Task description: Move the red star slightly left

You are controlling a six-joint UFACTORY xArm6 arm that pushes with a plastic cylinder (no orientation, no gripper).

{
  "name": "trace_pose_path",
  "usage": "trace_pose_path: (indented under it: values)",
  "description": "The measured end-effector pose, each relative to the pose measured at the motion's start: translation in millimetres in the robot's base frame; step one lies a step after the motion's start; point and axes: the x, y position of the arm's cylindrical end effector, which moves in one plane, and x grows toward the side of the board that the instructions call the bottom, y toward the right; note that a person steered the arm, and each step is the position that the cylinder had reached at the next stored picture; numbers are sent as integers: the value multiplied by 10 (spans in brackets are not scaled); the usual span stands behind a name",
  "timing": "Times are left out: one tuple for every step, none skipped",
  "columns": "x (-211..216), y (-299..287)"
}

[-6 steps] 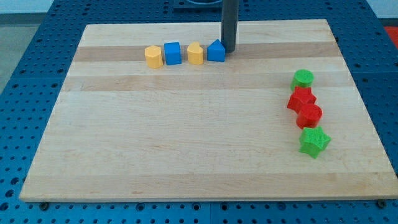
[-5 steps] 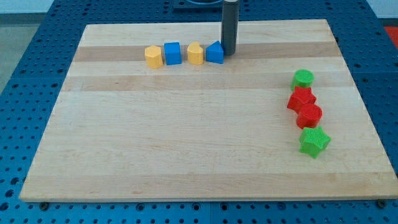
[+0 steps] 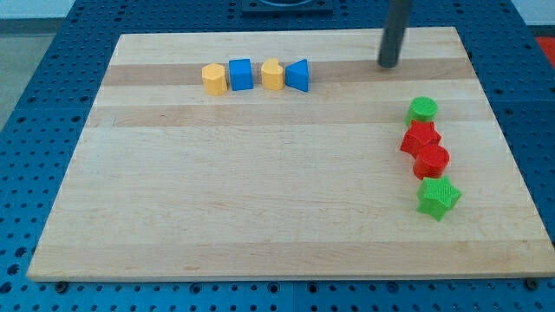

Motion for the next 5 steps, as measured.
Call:
trace_pose_path:
  values:
    - [348,591]
    - [726,931]
    - [1207,801]
    - [1567,622]
    - [1597,419]
